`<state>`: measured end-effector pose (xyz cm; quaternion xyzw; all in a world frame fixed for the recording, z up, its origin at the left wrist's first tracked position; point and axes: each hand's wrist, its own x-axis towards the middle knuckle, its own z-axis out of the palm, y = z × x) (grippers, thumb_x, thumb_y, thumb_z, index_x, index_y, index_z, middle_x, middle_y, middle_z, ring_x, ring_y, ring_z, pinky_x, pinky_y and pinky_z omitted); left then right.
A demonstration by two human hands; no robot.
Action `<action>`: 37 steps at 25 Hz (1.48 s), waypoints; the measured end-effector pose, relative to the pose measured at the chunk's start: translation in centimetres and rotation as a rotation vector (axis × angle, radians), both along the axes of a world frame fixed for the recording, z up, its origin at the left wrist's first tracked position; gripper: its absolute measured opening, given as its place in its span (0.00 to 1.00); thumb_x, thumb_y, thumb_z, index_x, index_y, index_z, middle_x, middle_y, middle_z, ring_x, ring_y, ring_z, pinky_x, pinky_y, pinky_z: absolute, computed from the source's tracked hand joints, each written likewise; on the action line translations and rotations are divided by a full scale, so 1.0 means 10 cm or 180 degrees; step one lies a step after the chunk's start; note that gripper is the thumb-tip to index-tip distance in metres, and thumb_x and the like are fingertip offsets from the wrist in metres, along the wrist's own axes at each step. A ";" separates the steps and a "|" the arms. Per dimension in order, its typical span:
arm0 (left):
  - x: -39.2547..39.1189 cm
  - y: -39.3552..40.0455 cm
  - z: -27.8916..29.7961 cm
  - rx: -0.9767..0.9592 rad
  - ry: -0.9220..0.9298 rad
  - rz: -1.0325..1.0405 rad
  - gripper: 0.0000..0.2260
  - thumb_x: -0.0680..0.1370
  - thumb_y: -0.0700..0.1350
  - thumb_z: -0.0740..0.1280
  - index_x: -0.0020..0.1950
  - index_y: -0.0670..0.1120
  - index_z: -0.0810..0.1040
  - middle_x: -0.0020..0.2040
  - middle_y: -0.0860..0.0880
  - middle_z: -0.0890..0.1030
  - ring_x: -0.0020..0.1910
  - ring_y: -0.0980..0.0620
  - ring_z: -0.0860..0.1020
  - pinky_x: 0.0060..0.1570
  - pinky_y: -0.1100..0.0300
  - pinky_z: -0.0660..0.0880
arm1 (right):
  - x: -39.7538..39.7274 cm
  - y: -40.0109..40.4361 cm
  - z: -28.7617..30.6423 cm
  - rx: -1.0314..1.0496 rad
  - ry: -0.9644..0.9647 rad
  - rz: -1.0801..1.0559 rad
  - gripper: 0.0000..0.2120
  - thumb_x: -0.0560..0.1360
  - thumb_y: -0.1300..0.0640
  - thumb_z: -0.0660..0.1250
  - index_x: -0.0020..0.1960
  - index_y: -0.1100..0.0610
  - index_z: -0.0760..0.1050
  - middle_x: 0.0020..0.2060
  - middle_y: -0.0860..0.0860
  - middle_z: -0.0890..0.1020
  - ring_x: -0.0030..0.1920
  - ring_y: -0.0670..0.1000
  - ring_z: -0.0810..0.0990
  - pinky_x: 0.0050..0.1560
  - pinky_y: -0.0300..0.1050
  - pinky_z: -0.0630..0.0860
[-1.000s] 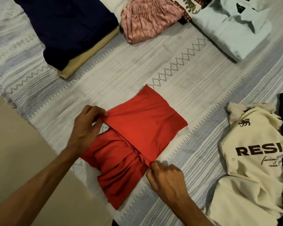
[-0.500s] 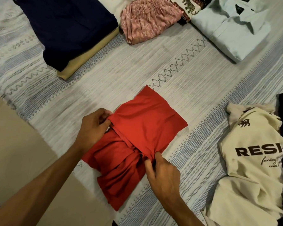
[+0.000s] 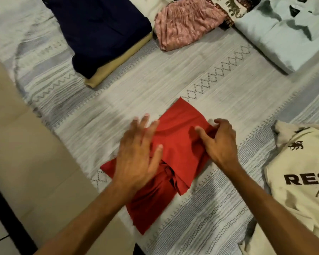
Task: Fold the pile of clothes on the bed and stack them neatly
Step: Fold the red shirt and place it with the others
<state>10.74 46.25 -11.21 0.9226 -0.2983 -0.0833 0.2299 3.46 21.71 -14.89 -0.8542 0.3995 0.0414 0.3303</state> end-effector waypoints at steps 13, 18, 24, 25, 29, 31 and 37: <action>-0.79 -0.03 -0.65 0.0534 0.0366 0.0015 0.38 0.84 0.67 0.52 0.86 0.45 0.50 0.86 0.46 0.47 0.84 0.48 0.42 0.82 0.45 0.44 | 0.63 0.12 0.85 -0.0040 0.0352 0.1939 0.14 0.73 0.44 0.75 0.46 0.54 0.79 0.33 0.49 0.80 0.40 0.56 0.80 0.41 0.49 0.72; -1.04 0.50 -0.86 -0.0197 0.1463 0.0451 0.35 0.83 0.65 0.51 0.82 0.42 0.58 0.81 0.39 0.63 0.81 0.54 0.49 0.81 0.41 0.53 | -0.01 1.51 1.51 0.0032 0.0484 0.2834 0.13 0.79 0.40 0.62 0.57 0.46 0.66 0.43 0.47 0.80 0.39 0.52 0.79 0.39 0.47 0.71; -1.35 1.59 -0.79 -0.0880 0.2947 0.1008 0.18 0.88 0.40 0.56 0.79 0.43 0.64 0.76 0.49 0.74 0.72 0.69 0.70 0.73 0.67 0.65 | -0.30 2.26 0.99 -0.0127 0.0356 0.2392 0.22 0.77 0.35 0.59 0.62 0.48 0.72 0.55 0.48 0.78 0.57 0.52 0.77 0.53 0.53 0.77; -1.37 1.74 -0.67 -0.0870 0.2868 0.1084 0.19 0.87 0.39 0.57 0.78 0.42 0.66 0.74 0.54 0.75 0.72 0.64 0.71 0.74 0.63 0.65 | -0.26 2.16 0.81 -0.0271 0.0395 0.2163 0.26 0.75 0.36 0.63 0.67 0.50 0.70 0.58 0.50 0.76 0.59 0.53 0.75 0.56 0.54 0.77; -1.42 2.13 -0.60 -0.2155 0.3589 0.1979 0.19 0.78 0.50 0.64 0.69 0.48 0.77 0.65 0.55 0.79 0.65 0.48 0.79 0.68 0.47 0.71 | -0.14 1.80 0.24 0.0579 0.1128 0.1405 0.43 0.69 0.33 0.76 0.73 0.54 0.64 0.66 0.54 0.72 0.66 0.57 0.72 0.65 0.54 0.74; -1.40 1.99 -0.56 -0.2444 0.3478 0.2960 0.23 0.73 0.56 0.67 0.66 0.49 0.77 0.50 0.57 0.85 0.48 0.54 0.84 0.57 0.42 0.78 | -0.10 1.70 0.14 0.0783 0.1017 0.1348 0.41 0.67 0.34 0.78 0.70 0.54 0.67 0.63 0.51 0.74 0.63 0.54 0.75 0.63 0.51 0.75; -1.23 1.49 -0.22 -0.2805 0.3106 0.3451 0.30 0.72 0.46 0.80 0.71 0.52 0.74 0.60 0.56 0.85 0.59 0.53 0.84 0.62 0.48 0.81 | -0.01 1.53 0.15 0.1544 0.0944 0.1066 0.24 0.70 0.38 0.78 0.58 0.51 0.78 0.51 0.47 0.83 0.53 0.50 0.82 0.55 0.47 0.78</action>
